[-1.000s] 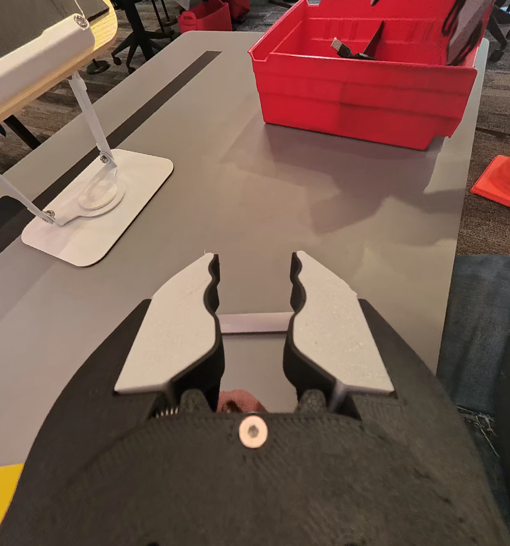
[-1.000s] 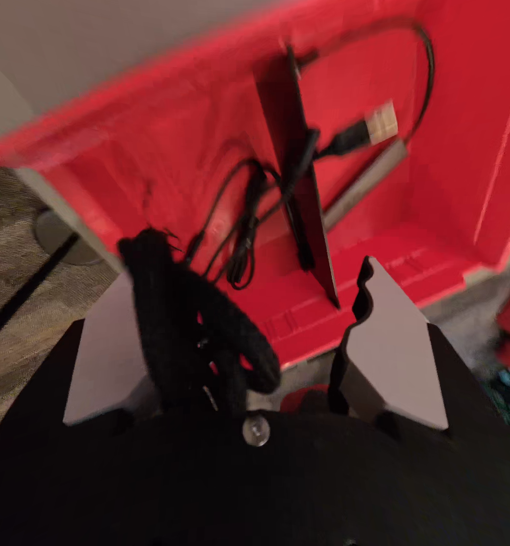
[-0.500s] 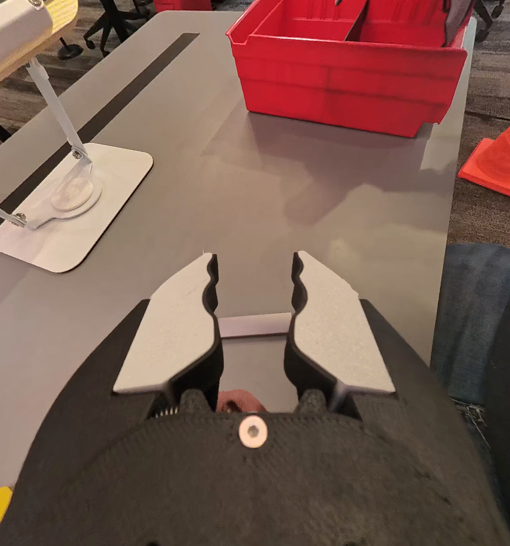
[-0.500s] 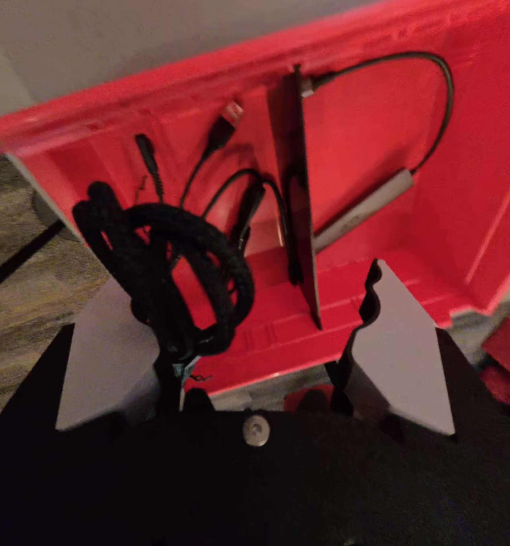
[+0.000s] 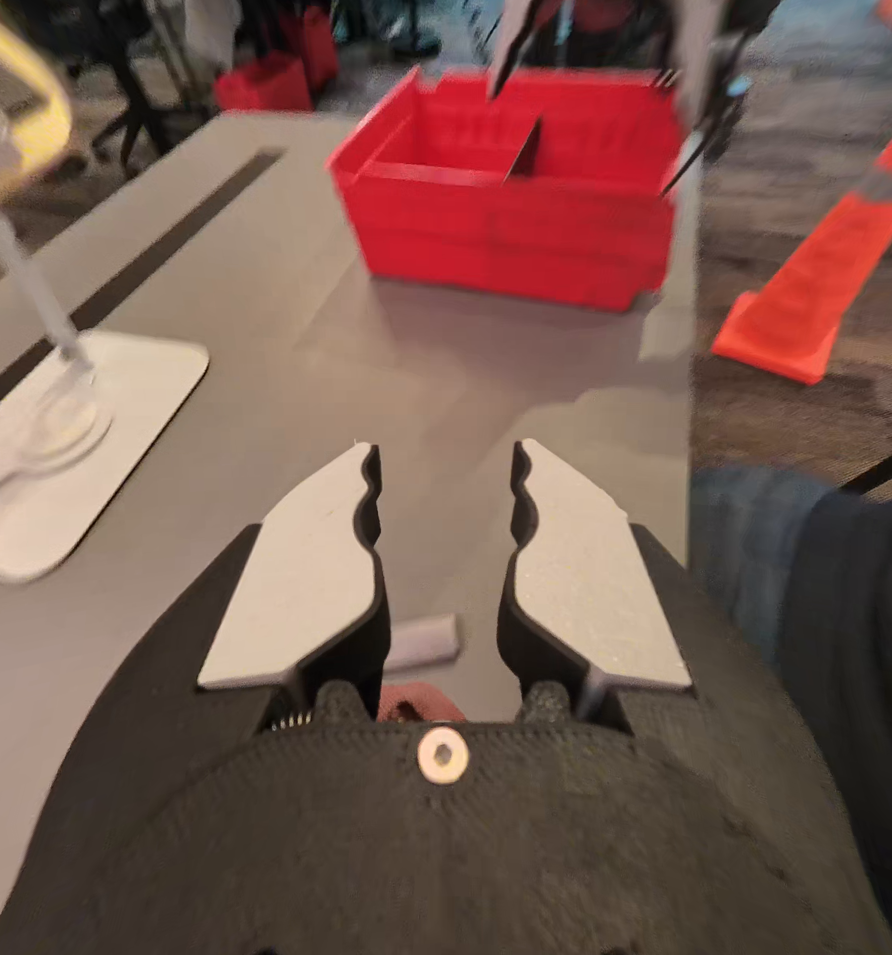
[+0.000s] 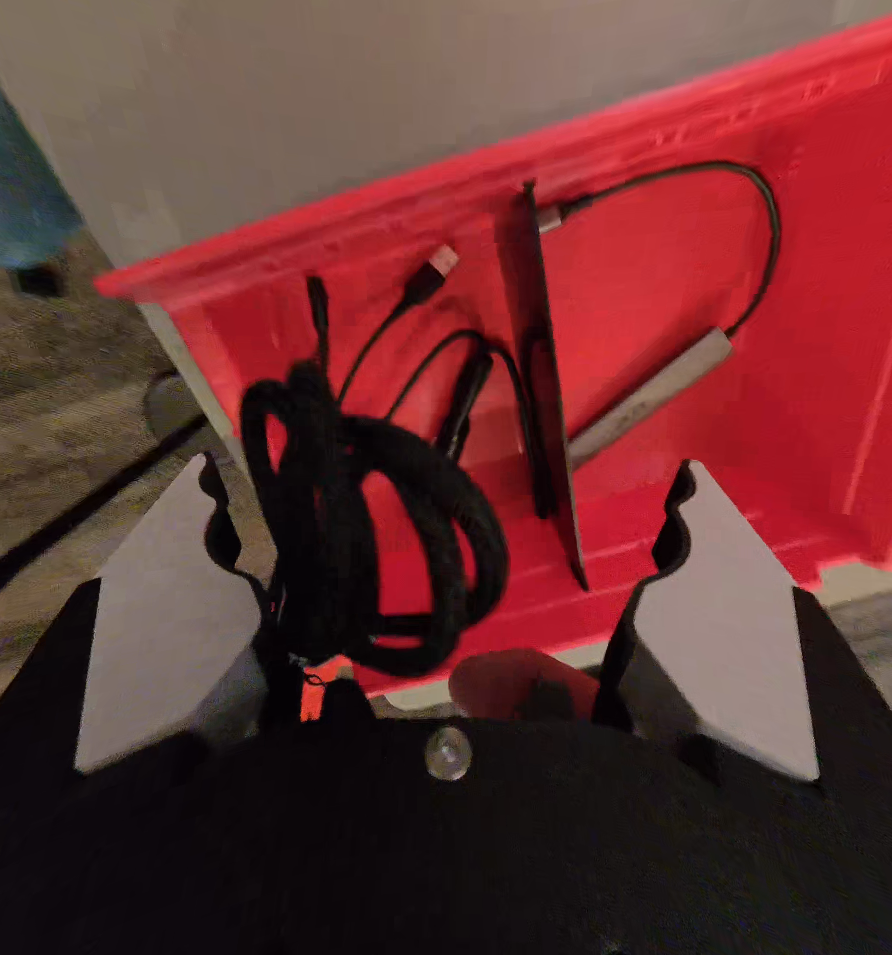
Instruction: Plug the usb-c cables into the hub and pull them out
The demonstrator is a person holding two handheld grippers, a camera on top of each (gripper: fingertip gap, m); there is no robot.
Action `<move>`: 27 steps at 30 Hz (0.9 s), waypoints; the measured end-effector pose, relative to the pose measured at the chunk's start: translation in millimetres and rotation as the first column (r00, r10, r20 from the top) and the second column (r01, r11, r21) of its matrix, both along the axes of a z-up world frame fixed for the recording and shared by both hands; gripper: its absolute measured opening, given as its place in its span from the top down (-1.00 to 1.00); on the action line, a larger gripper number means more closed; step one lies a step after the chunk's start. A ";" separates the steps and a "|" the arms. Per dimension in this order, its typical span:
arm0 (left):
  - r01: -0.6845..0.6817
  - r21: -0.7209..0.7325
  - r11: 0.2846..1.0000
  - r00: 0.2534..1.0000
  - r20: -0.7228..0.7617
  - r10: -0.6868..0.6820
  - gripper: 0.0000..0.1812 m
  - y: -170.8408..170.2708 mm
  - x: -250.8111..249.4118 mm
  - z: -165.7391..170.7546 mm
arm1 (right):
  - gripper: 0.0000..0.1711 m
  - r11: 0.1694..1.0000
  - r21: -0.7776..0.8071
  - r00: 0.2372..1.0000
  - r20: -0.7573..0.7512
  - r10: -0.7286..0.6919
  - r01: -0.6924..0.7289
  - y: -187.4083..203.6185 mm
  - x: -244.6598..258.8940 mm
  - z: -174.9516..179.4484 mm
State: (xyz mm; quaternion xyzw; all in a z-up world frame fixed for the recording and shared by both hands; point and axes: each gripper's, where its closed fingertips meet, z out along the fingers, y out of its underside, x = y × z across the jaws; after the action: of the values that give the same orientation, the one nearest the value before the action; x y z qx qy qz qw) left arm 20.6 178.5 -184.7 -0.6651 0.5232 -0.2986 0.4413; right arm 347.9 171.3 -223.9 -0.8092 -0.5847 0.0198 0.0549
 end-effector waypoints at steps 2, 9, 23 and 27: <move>0.091 0.039 0.995 0.990 0.105 -0.095 0.50 -19.4 43.5 32.3 | -0.86 0.998 0.059 0.994 0.107 0.025 -0.032 3.4 8.2 -4.6; 0.238 0.252 0.938 0.959 0.092 -0.268 0.56 -54.8 210.6 80.8 | -0.86 0.990 0.115 0.990 0.123 0.062 -0.076 -4.3 -7.2 -8.1; 0.111 -0.025 0.993 0.968 0.228 -0.103 0.97 -30.6 249.9 25.9 | -0.86 0.957 0.279 0.996 0.055 0.071 -0.083 -3.1 -24.9 -0.2; 0.012 -0.115 0.993 0.983 0.181 0.009 0.97 -14.5 242.7 -6.6 | -0.69 0.951 0.304 0.998 0.037 0.054 -0.063 -1.8 -23.3 5.2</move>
State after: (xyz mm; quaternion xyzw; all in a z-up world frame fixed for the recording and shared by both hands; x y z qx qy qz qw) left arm 263.2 164.0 -191.3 -0.6593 0.4631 -0.3880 0.4475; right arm 324.6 169.5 -218.8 -0.7735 -0.6051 -0.0805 0.1704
